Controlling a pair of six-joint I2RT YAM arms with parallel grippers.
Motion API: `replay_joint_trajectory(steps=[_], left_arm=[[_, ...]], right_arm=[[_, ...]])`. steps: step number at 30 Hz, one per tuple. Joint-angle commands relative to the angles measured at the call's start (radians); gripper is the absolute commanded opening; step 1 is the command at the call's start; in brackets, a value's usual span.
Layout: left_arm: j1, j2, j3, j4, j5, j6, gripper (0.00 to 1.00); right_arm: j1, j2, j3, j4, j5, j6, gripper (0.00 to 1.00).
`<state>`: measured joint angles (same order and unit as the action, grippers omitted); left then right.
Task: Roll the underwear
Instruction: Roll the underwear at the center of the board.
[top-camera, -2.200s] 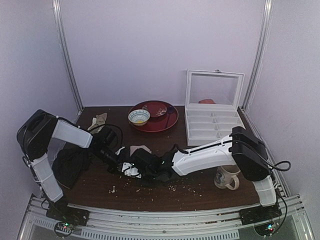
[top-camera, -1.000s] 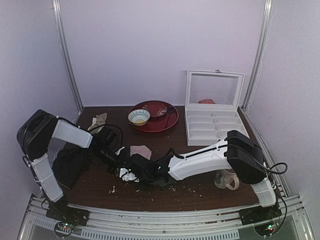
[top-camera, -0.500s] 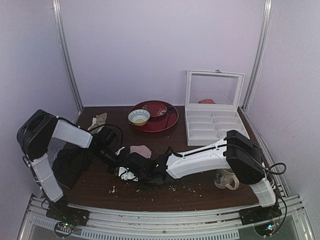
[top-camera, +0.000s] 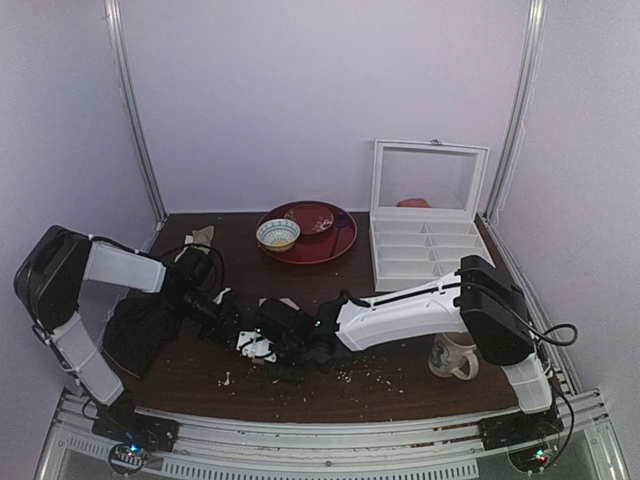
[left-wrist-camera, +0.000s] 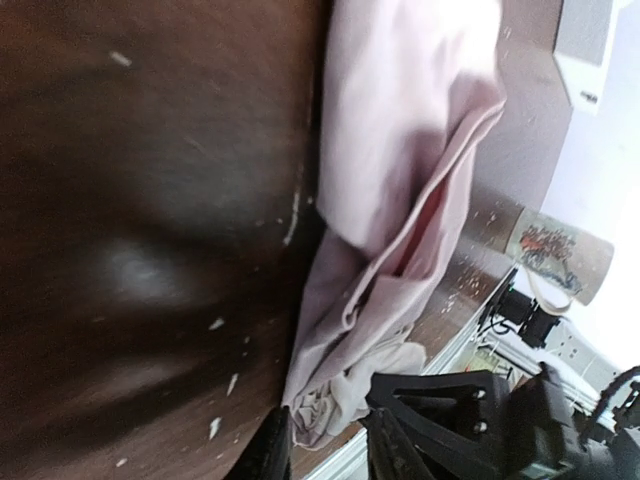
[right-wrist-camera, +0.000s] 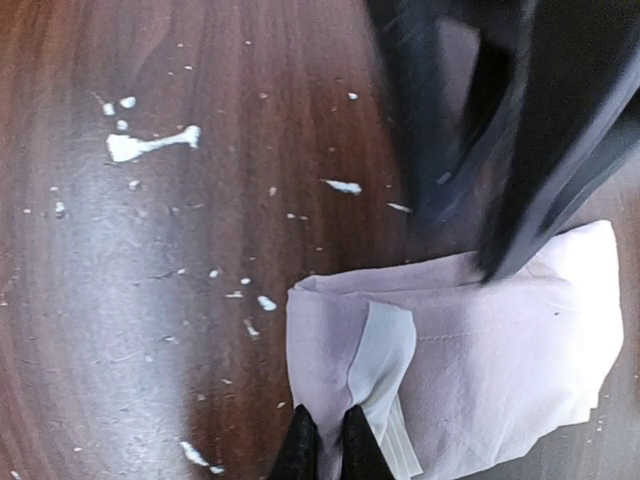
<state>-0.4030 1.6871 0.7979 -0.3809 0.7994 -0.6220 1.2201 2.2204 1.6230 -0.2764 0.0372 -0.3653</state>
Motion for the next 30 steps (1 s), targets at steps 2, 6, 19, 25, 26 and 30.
replay_joint_trajectory(steps=[2,6,19,25,26,30], left_arm=[[0.057,-0.066,-0.025,-0.054,-0.022,0.020,0.36],[0.071,-0.102,-0.041,-0.059,-0.029,0.016,0.35],[0.072,-0.157,-0.078,-0.035,-0.030,0.006,0.35],[0.071,-0.156,-0.086,-0.011,-0.019,0.013,0.35],[0.071,-0.156,-0.086,-0.007,-0.019,0.016,0.36],[0.053,-0.150,-0.089,0.025,-0.018,0.024,0.36]], right_arm=[[-0.023,0.009,0.020,-0.140,-0.190,0.072,0.00],[-0.073,0.033,0.066,-0.177,-0.322,0.120,0.00],[-0.240,0.161,0.215,-0.248,-0.740,0.289,0.00],[-0.302,0.213,0.254,-0.244,-0.893,0.405,0.00],[-0.308,0.222,0.268,-0.259,-0.908,0.413,0.00],[-0.322,0.260,0.330,-0.319,-0.962,0.429,0.00]])
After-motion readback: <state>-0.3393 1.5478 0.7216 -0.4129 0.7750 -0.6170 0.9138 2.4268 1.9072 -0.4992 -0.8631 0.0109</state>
